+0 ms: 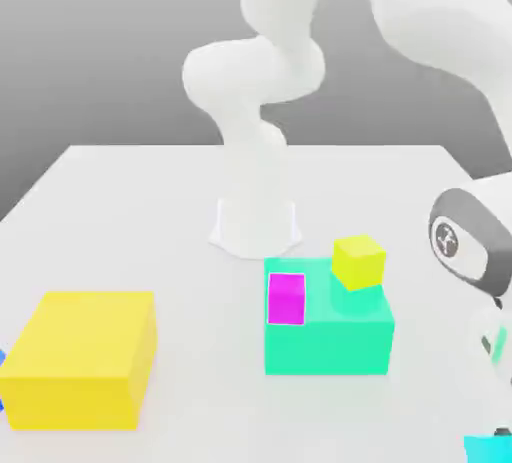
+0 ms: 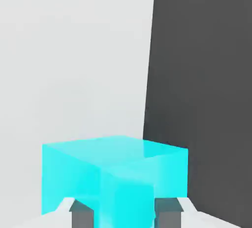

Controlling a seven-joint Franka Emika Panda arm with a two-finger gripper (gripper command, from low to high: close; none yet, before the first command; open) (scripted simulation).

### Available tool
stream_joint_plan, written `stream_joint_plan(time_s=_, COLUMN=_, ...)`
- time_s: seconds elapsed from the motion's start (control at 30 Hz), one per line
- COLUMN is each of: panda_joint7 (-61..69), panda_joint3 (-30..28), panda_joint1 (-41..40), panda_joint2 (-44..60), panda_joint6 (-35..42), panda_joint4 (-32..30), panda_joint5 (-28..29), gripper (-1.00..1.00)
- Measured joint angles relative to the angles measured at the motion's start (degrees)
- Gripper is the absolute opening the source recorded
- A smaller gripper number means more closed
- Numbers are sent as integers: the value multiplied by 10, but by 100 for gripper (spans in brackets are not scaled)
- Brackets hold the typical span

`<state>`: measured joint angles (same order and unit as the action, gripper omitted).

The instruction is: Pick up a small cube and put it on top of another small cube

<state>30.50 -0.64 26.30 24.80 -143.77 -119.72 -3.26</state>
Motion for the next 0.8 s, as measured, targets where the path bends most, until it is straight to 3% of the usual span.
stream_joint_plan(time_s=0.47, panda_joint7=362, panda_joint3=52, panda_joint1=-37, panda_joint2=-259, panda_joint6=87, panda_joint4=-198, panda_joint5=-83, gripper=-100)
stream_joint_plan(time_s=0.8, panda_joint7=574, panda_joint3=32, panda_joint1=-5, panda_joint2=-463, panda_joint6=135, panda_joint4=-344, panda_joint5=-62, gripper=-100)
